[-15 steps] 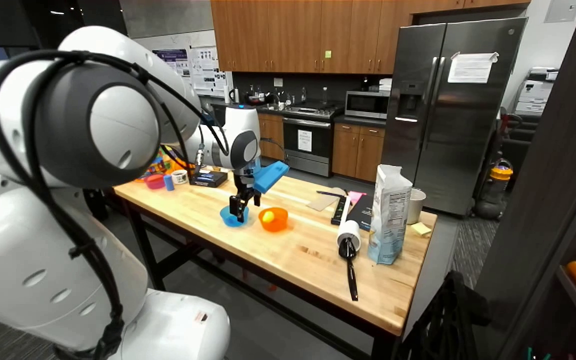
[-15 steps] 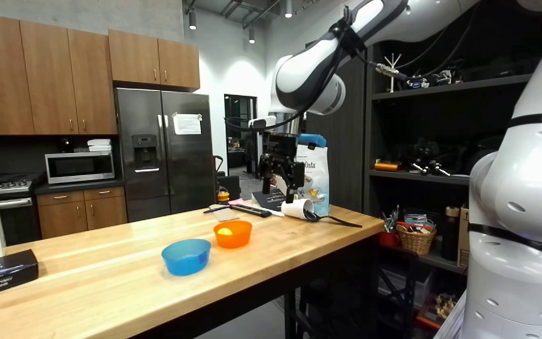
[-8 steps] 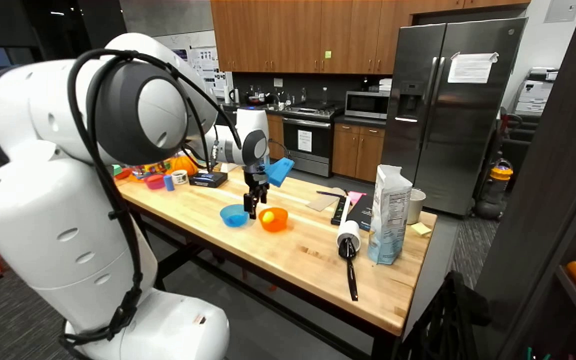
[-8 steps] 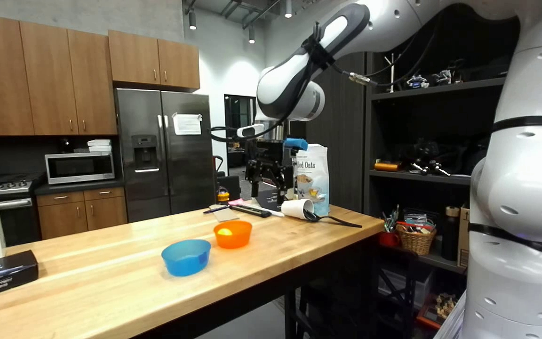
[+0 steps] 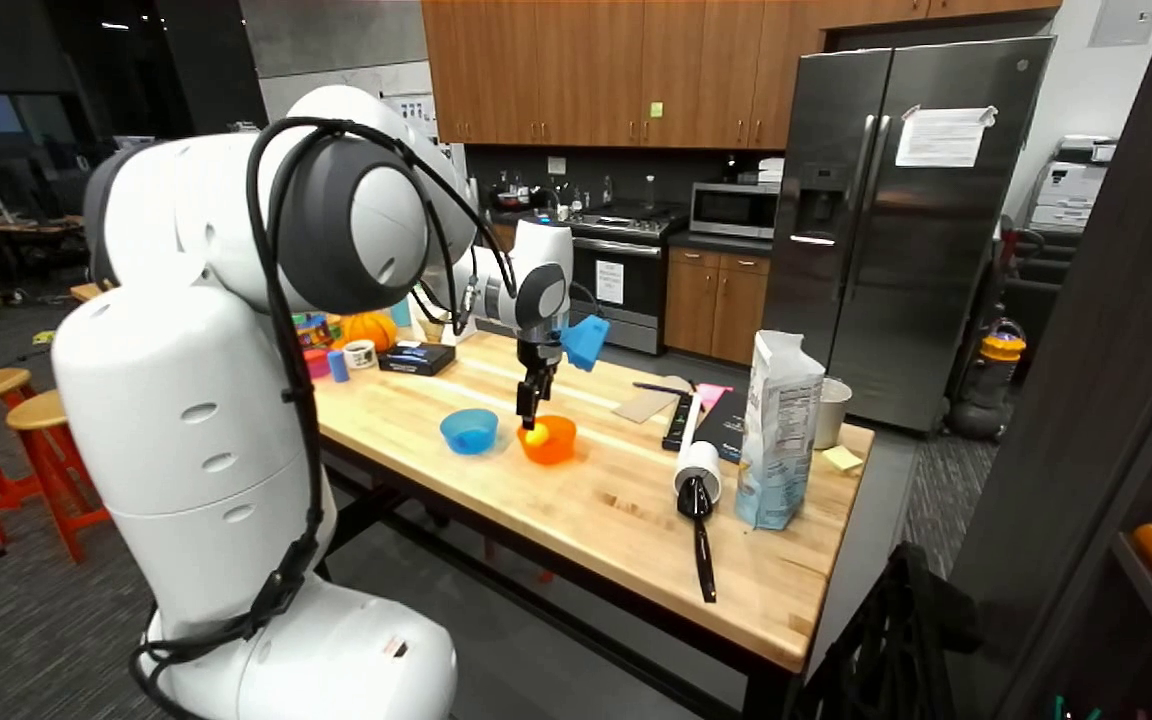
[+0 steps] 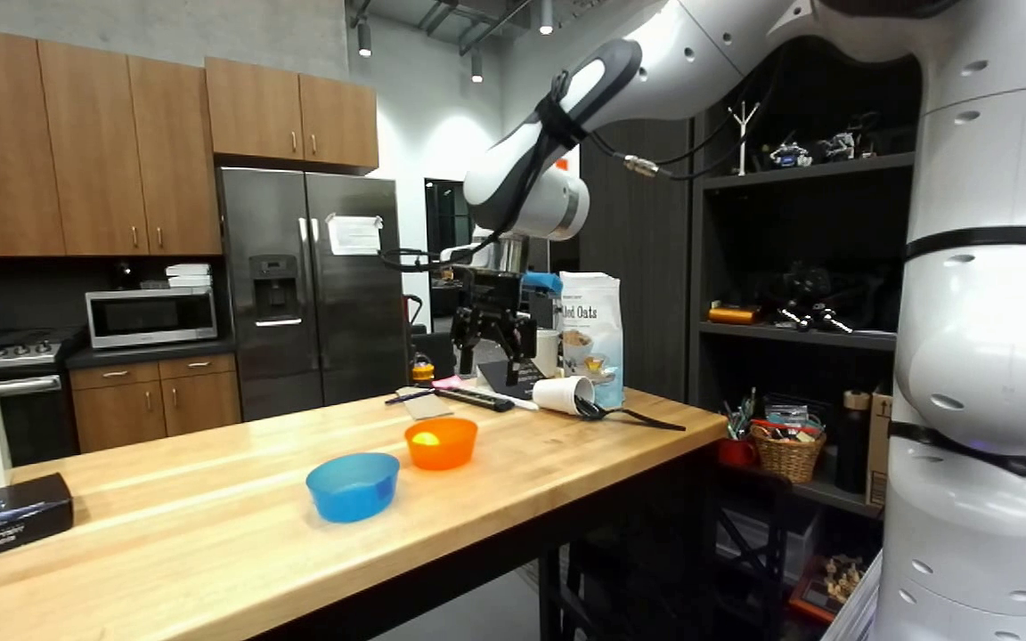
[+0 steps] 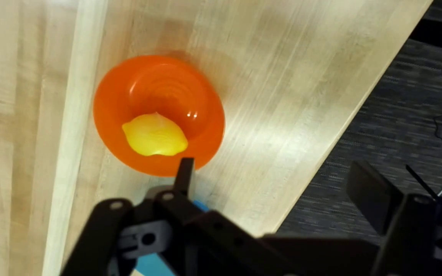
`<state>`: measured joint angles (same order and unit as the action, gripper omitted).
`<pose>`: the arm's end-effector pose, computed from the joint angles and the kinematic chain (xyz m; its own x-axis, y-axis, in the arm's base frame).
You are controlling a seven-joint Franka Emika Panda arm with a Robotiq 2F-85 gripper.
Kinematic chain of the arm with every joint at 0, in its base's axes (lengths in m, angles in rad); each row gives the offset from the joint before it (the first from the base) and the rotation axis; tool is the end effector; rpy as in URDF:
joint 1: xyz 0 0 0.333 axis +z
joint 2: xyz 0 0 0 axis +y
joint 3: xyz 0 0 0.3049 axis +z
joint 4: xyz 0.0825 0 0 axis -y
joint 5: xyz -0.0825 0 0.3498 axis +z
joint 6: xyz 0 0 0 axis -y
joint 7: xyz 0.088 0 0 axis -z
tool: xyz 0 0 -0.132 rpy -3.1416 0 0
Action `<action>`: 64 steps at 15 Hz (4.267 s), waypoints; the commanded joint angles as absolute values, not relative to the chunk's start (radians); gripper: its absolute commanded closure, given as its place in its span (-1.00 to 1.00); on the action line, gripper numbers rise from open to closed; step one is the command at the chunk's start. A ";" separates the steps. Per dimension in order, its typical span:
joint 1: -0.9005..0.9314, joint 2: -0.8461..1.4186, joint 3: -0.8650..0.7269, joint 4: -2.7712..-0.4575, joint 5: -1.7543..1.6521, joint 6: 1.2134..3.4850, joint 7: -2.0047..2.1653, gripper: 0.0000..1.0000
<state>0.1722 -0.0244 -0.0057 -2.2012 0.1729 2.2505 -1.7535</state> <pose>0.4991 0.0921 0.3838 -0.2465 0.9608 0.1272 0.9675 0.2362 0.0905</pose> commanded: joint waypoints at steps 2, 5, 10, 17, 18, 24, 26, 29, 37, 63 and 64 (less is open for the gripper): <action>0.130 0.045 0.034 -2.127 0.263 2.173 -1.849 -1.00; 0.108 0.081 0.044 -2.090 0.246 2.101 -1.869 -1.00; 0.076 0.142 0.052 -2.027 0.231 1.997 -1.895 -1.00; 0.045 0.236 0.060 -1.976 0.216 2.039 -1.933 -1.00; 0.042 0.249 0.065 -1.971 0.224 2.055 -1.943 -1.00; 0.026 0.309 0.104 -1.950 0.248 2.107 -1.970 -1.00; 0.030 0.326 0.105 -1.945 0.223 2.097 -1.948 -0.99; 0.036 0.341 0.103 -1.944 0.184 2.080 -1.923 -0.39; 0.028 0.305 0.107 -1.957 0.157 2.091 -1.924 0.85; 0.121 0.305 0.215 -1.776 0.135 1.904 -1.952 0.98; 0.129 0.313 0.221 -1.767 0.132 1.894 -1.952 0.98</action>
